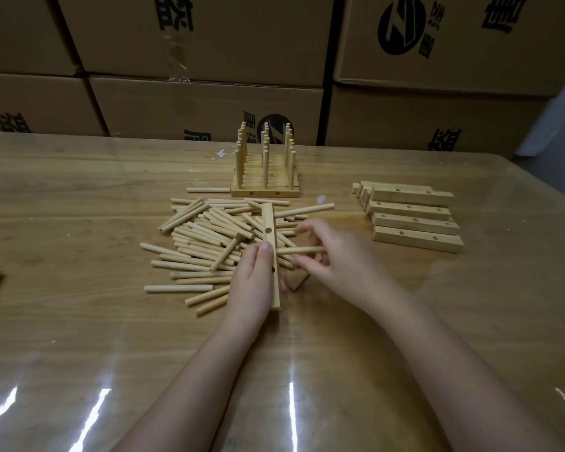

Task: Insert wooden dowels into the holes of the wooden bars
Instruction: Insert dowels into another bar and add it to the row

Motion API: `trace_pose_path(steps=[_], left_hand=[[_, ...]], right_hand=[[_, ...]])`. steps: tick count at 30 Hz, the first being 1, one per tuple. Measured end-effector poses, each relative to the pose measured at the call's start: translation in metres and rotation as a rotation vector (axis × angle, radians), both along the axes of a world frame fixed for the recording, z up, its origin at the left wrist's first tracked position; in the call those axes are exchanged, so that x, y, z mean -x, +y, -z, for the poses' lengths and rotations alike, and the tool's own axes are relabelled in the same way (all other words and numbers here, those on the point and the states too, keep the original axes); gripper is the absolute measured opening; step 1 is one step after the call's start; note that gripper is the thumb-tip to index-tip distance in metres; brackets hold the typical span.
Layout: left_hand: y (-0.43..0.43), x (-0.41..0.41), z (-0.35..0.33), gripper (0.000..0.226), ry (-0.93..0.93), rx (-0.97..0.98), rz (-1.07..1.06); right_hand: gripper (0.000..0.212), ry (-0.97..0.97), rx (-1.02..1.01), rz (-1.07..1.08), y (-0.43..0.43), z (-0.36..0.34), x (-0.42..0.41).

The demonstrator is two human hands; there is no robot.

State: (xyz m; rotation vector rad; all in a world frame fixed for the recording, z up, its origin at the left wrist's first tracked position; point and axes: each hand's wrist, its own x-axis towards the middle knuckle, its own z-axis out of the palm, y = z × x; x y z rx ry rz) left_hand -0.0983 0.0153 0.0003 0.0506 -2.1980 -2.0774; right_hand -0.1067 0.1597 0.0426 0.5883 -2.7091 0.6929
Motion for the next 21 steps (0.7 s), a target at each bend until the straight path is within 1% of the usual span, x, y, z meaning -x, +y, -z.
trace_pose_path(steps=[2,3,6,8,11,17,21], left_hand=[[0.001,0.0,0.0,0.029,-0.006,-0.011,-0.016],[0.001,0.0,0.0,0.03,-0.005,-0.013,-0.025],[0.002,0.001,0.001,0.031,-0.033,-0.053,-0.061],[0.001,0.002,0.001,0.031,-0.048,-0.059,-0.07],[0.002,0.003,0.002,0.03,-0.044,-0.039,-0.072],[0.002,0.003,0.002,0.03,-0.014,0.005,-0.076],[0.004,0.003,0.003,0.029,0.015,0.042,-0.078]], right_hand=[[0.042,-0.104,0.143,-0.02,0.006,-0.002,0.003],[0.042,-0.139,0.194,-0.029,0.01,-0.002,0.003],[0.034,-0.217,0.323,-0.009,0.024,-0.003,0.006],[0.031,-0.23,0.376,0.035,0.033,-0.004,0.007],[0.025,-0.247,0.384,0.042,0.038,-0.006,0.007],[0.016,-0.283,0.419,-0.033,0.038,-0.008,0.006],[0.01,-0.253,0.34,-0.031,0.037,-0.007,0.007]])
